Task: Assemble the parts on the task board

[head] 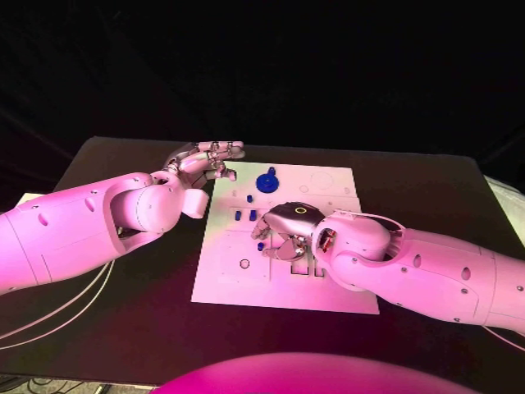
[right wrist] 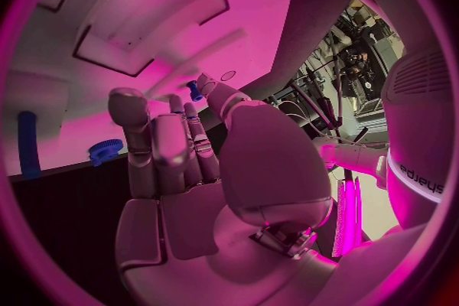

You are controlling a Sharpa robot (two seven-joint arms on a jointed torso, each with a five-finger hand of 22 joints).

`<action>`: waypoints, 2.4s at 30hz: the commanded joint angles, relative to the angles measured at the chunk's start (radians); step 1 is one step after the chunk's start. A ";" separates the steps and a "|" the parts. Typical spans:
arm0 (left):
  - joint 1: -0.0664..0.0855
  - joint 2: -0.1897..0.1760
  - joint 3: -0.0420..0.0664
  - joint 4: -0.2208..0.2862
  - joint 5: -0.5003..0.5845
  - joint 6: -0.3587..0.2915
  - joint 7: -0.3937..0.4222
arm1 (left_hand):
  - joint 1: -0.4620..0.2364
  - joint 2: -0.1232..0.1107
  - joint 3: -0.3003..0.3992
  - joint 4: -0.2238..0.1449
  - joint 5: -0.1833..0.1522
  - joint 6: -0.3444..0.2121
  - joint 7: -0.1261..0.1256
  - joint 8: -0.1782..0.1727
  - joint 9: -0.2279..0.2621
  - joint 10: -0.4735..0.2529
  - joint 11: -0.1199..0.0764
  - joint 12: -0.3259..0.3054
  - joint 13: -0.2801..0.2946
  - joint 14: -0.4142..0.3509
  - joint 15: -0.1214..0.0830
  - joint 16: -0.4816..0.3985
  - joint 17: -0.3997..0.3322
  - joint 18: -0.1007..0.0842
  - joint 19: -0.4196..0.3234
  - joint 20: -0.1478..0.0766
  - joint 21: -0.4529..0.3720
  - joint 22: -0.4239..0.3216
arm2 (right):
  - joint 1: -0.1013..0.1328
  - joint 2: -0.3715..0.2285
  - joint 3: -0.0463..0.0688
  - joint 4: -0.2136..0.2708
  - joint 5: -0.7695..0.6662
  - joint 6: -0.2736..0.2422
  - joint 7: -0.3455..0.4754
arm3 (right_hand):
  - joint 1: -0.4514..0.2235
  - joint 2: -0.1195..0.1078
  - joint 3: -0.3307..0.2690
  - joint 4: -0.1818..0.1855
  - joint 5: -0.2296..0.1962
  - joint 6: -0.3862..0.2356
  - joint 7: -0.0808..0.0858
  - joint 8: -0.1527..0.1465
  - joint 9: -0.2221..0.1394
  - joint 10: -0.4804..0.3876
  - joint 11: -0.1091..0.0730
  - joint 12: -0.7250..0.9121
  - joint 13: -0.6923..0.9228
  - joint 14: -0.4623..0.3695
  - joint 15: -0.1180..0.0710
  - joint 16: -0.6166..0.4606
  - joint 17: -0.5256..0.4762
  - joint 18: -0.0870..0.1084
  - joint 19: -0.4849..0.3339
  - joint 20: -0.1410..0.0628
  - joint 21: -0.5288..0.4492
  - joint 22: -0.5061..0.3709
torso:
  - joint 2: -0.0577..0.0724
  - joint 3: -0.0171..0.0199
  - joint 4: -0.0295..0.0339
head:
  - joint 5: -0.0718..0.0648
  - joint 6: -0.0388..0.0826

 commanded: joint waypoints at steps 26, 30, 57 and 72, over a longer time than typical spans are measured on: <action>0.000 -0.007 0.000 0.009 0.001 0.025 -0.003 | 0.003 0.007 -0.006 -0.002 0.004 -0.007 0.001 0.005 -0.001 -0.011 0.001 0.004 0.000 -0.006 0.000 -0.006 -0.002 0.019 -0.006 -0.002 -0.004 -0.002 | 0.101 -0.274 0.028 0.104 -0.011 0.031 -0.070 | 0.025 -0.006 -0.064 -0.006 0.022 0.042 -0.025 -0.001 0.004 -0.023 -0.006 0.051 -0.001 0.013 0.008 0.004 -0.010 0.002 0.011 0.003 0.004 0.013 | 0.001 0.0007 -0.0049 | -0.018 0.021; 0.000 -0.008 0.000 0.008 0.000 0.026 -0.003 | 0.003 0.007 -0.007 -0.003 0.004 -0.008 0.001 0.006 -0.001 -0.012 0.001 0.006 0.000 -0.007 0.000 -0.007 -0.004 0.019 -0.006 -0.002 -0.005 -0.002 | 0.098 -0.265 0.026 0.090 -0.019 0.056 -0.066 | 0.032 0.002 -0.067 -0.007 0.024 0.045 -0.028 0.000 0.004 -0.017 -0.008 0.058 0.000 0.013 0.007 0.005 -0.011 0.003 0.011 0.003 0.003 0.012 | 0.001 -0.0002 -0.0048 | -0.015 0.020; 0.000 -0.007 -0.001 0.005 0.000 0.030 -0.004 | 0.003 0.007 -0.007 -0.003 0.004 -0.008 0.001 0.006 -0.001 -0.012 0.001 0.006 0.000 -0.007 0.000 -0.007 -0.004 0.019 -0.006 -0.002 -0.005 -0.002 | 0.077 -0.192 0.018 0.025 -0.039 0.072 -0.049 | 0.062 0.079 0.003 -0.002 -0.018 0.155 -0.031 0.024 0.018 0.148 -0.040 0.099 0.000 0.024 -0.020 0.026 0.005 -0.009 0.054 -0.019 0.050 0.082 | 0.000 -0.0007 -0.0057 | -0.015 0.015; -0.001 -0.005 -0.001 0.002 0.000 0.032 -0.006 | 0.004 0.008 -0.009 -0.004 0.004 -0.009 0.001 0.007 -0.001 -0.014 0.001 0.007 0.000 -0.008 0.000 -0.007 -0.006 0.019 -0.006 -0.001 -0.006 -0.003 | 0.073 -0.214 0.023 0.064 -0.041 -0.091 -0.040 | 0.092 0.095 0.056 -0.029 -0.031 0.193 -0.037 0.039 0.027 0.207 -0.054 0.093 0.004 0.029 -0.034 0.049 0.029 -0.016 0.073 -0.032 0.083 0.131 | -0.001 -0.0003 -0.0058 | -0.015 0.013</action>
